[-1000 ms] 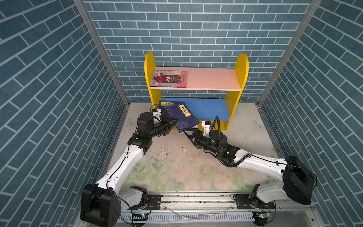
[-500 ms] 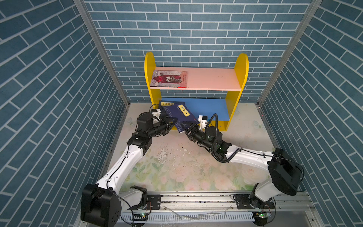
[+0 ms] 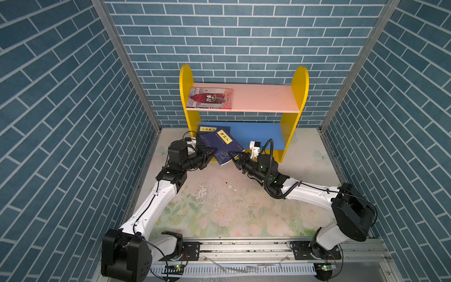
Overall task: Stacking books/files
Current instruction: Place the book on the bookshelf.
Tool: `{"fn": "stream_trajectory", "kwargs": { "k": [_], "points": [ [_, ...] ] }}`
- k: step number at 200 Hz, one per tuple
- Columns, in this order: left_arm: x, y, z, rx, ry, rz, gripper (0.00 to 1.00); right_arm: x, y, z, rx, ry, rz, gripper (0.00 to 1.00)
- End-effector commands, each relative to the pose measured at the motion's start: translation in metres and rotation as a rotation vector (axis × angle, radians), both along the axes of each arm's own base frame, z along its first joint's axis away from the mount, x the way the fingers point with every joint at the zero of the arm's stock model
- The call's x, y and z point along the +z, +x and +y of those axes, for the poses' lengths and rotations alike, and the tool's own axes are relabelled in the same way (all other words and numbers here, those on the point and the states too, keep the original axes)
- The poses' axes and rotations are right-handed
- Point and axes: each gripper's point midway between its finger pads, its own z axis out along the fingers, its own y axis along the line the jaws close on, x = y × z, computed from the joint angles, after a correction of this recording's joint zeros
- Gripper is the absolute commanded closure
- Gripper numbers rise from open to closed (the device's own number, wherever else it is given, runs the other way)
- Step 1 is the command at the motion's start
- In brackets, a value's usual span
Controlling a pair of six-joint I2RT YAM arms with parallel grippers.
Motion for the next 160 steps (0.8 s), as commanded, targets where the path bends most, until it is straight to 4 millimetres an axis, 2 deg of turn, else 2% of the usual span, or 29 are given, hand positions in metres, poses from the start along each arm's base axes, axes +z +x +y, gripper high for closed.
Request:
{"fn": "stream_trajectory", "kwargs": {
  "k": [1,19,53,71,96,144,160],
  "points": [
    [0.003,-0.002,-0.001,-0.018,0.001,-0.019,0.97,0.022,0.01,0.003,0.019,0.045,-0.048,0.89],
    [0.003,-0.001,-0.001,-0.018,0.0,-0.022,0.9,0.022,0.013,0.004,0.035,0.043,-0.049,0.9],
    [0.005,0.002,0.0,-0.018,-0.005,-0.027,0.64,0.018,0.021,-0.001,0.067,0.029,-0.039,0.9],
    [0.003,0.004,-0.001,-0.021,-0.006,-0.027,0.56,0.02,0.024,-0.004,0.096,0.027,-0.039,0.9],
    [-0.002,0.008,-0.001,-0.022,0.0,-0.009,0.5,0.023,0.03,-0.003,0.167,0.024,-0.036,0.9],
    [0.001,0.003,0.012,-0.005,0.04,-0.001,0.46,0.008,0.052,-0.018,0.27,-0.04,0.008,0.89],
    [0.001,0.004,0.017,0.005,0.04,-0.003,0.45,0.004,0.059,-0.017,0.336,-0.059,0.018,0.89]
  ]
}}
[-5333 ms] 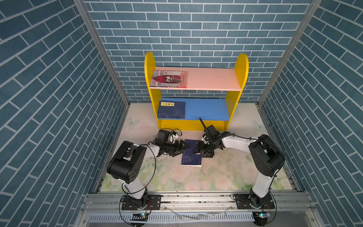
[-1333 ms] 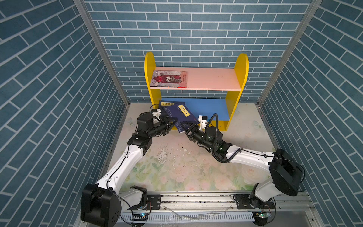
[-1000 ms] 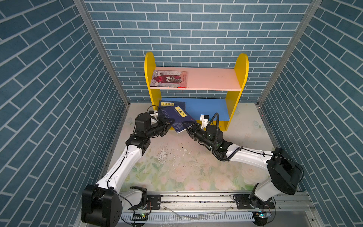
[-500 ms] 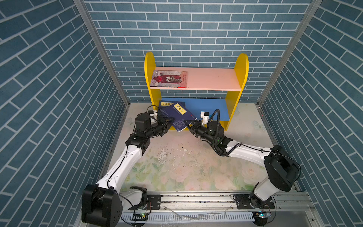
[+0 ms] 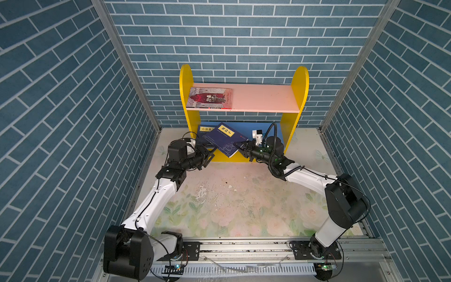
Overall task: Stacking books/files
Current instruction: Place the book on the bookshelf.
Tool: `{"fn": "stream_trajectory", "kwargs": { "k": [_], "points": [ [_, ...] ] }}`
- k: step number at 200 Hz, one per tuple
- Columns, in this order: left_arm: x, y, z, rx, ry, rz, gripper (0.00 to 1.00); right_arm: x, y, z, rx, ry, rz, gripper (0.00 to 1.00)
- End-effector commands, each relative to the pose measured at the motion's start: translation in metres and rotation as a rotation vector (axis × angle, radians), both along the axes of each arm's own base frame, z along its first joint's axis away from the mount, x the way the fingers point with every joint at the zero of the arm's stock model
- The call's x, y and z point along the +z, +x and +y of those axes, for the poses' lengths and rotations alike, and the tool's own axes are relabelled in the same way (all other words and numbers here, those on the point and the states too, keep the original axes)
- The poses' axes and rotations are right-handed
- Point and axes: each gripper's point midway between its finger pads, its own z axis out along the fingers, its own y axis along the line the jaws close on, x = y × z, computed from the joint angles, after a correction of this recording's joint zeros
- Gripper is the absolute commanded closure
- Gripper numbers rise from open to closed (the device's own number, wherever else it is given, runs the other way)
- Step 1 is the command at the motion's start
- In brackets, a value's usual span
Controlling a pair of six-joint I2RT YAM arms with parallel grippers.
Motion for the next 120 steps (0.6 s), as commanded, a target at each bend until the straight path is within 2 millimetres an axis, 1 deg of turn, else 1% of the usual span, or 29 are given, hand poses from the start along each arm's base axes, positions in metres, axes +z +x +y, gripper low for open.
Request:
{"fn": "stream_trajectory", "kwargs": {
  "k": [1,12,30,55,75,80,101,120],
  "points": [
    [0.015,-0.001,0.007,-0.002,0.018,-0.044,0.45,0.005,0.001,0.004,0.146,-0.011,-0.032,0.89],
    [0.015,0.0,0.009,0.004,0.018,-0.043,0.45,0.003,0.006,0.004,0.175,-0.034,-0.036,0.88],
    [0.014,0.002,0.011,0.012,0.02,-0.045,0.44,-0.008,0.018,0.004,0.213,-0.071,-0.027,0.88],
    [0.016,0.003,0.012,0.014,0.025,-0.053,0.44,-0.01,0.034,0.005,0.246,-0.076,-0.042,0.88],
    [0.018,0.005,0.013,0.015,0.026,-0.062,0.44,-0.01,0.037,0.01,0.305,-0.115,-0.059,0.86],
    [0.018,0.005,0.013,0.015,0.025,-0.064,0.44,-0.013,0.038,0.011,0.317,-0.125,-0.054,0.86],
    [0.019,0.009,0.013,0.018,0.026,-0.064,0.44,-0.016,0.049,0.012,0.33,-0.122,-0.061,0.86],
    [0.018,0.012,0.013,0.023,0.028,-0.062,0.43,-0.021,0.062,0.007,0.316,-0.117,-0.062,0.86]
  ]
}}
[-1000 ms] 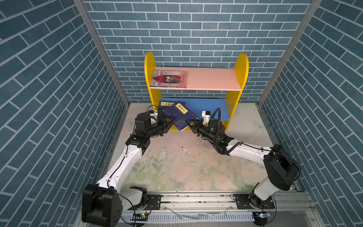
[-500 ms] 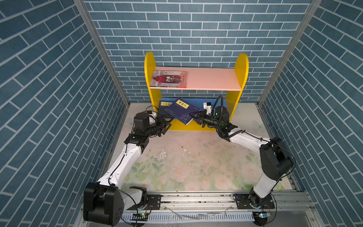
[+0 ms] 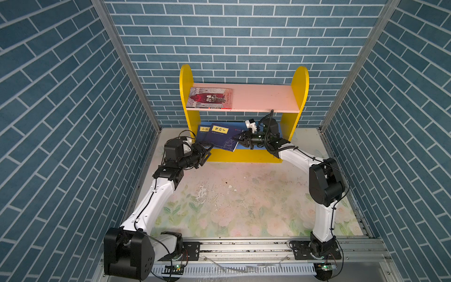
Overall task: Stacking books/files
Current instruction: Place the book on the bookshelf.
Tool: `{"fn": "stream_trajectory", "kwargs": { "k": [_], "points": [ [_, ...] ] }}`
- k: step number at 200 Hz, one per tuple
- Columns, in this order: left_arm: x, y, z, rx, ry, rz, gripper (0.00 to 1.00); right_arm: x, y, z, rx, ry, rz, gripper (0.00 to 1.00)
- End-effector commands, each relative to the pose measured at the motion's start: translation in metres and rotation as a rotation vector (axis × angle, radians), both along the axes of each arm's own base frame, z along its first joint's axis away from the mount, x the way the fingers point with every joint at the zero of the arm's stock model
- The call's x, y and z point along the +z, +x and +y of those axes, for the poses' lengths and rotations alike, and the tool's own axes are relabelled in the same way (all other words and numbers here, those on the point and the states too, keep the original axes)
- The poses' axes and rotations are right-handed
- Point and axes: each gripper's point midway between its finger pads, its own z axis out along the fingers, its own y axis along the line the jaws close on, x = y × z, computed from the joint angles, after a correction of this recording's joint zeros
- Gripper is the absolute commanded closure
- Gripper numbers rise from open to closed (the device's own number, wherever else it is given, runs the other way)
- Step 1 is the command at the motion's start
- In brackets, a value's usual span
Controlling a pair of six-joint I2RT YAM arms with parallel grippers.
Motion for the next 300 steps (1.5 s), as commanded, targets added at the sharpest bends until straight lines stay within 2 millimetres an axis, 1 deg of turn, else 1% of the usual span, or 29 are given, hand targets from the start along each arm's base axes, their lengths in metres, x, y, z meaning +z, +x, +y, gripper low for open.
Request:
{"fn": "stream_trajectory", "kwargs": {
  "k": [1,29,44,70,92,108,121,123,126,166,188,214,258,300],
  "points": [
    [0.01,0.006,0.001,-0.001,0.009,-0.035,0.43,-0.002,0.01,-0.008,0.041,0.004,-0.033,0.86],
    [0.009,0.008,0.001,-0.003,0.009,-0.032,0.43,-0.008,0.025,-0.014,0.024,0.013,-0.032,0.86],
    [0.008,0.01,0.002,0.0,0.009,-0.027,0.43,-0.009,0.036,-0.02,-0.014,0.03,-0.039,0.86],
    [0.004,0.011,0.002,0.005,0.008,-0.019,0.43,-0.009,0.047,-0.017,-0.027,0.092,-0.031,0.87],
    [0.006,0.01,0.002,0.002,0.008,-0.02,0.43,-0.006,0.048,-0.013,0.003,0.103,-0.037,0.86],
    [0.007,0.011,0.002,0.001,0.01,-0.025,0.43,-0.008,0.05,-0.012,0.022,0.088,-0.032,0.86],
    [0.008,0.011,0.003,0.004,0.01,-0.025,0.43,-0.004,0.052,-0.014,0.02,0.092,-0.041,0.86],
    [0.008,0.012,0.003,0.005,0.01,-0.026,0.43,-0.015,0.055,-0.013,0.02,0.084,-0.023,0.87],
    [0.008,0.012,0.003,0.005,0.01,-0.026,0.43,-0.018,0.057,-0.013,0.019,0.082,-0.018,0.87],
    [0.005,0.012,0.003,0.008,0.014,-0.017,0.42,-0.016,0.061,-0.011,0.052,0.084,-0.033,0.86],
    [0.005,0.012,0.003,0.009,0.013,-0.019,0.42,-0.023,0.066,-0.012,0.048,0.069,-0.022,0.86],
    [0.004,0.013,0.003,0.011,0.013,-0.017,0.42,-0.026,0.072,-0.011,0.044,0.067,-0.02,0.85],
    [0.003,0.013,0.004,0.012,0.013,-0.014,0.42,-0.035,0.075,-0.007,0.077,0.047,-0.001,0.84],
    [0.003,0.013,0.004,0.014,0.014,-0.014,0.41,-0.035,0.075,-0.004,0.11,0.045,0.0,0.83]
  ]
}}
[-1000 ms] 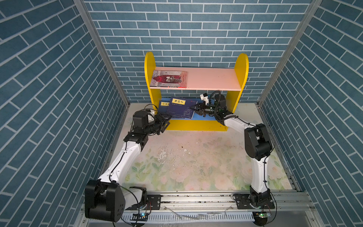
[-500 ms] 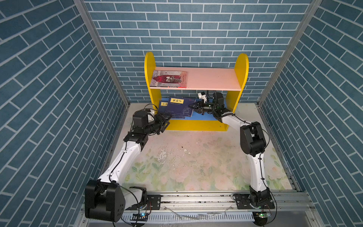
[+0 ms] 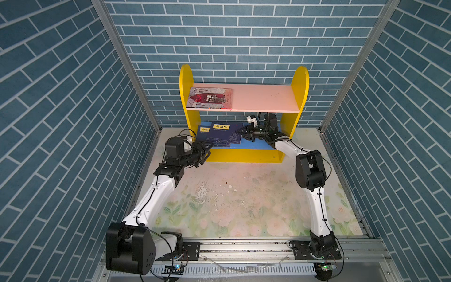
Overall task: Stacking books/files
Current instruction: Place the book on the bookshelf.
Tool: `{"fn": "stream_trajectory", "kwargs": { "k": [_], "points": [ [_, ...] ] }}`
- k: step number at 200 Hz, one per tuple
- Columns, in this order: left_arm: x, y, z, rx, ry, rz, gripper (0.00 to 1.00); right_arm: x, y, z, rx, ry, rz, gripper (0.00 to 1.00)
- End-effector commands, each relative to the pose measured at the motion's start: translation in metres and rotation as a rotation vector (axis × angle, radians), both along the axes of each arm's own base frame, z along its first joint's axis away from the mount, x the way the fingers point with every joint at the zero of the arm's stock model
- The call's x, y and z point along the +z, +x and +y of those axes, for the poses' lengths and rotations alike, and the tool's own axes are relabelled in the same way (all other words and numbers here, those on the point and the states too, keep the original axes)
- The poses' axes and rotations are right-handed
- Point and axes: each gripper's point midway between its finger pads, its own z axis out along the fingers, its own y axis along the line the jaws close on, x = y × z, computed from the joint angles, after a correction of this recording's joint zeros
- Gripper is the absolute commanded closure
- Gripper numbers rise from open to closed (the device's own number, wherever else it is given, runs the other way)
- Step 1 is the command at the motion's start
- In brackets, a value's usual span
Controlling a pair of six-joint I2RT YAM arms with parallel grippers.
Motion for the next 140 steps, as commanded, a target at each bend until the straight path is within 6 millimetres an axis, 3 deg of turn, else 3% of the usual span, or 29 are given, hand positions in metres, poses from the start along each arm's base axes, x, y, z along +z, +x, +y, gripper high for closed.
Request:
{"fn": "stream_trajectory", "kwargs": {
  "k": [1,62,140],
  "points": [
    [0.008,0.006,0.003,0.007,0.008,-0.031,0.41,0.005,-0.003,0.002,0.05,0.005,-0.046,0.83],
    [0.01,0.008,0.003,0.009,0.008,-0.034,0.41,0.009,-0.006,0.015,0.089,-0.033,-0.071,0.82],
    [0.012,0.008,0.002,0.008,0.004,-0.04,0.41,-0.004,-0.007,0.027,0.108,-0.13,-0.068,0.81]
  ]
}}
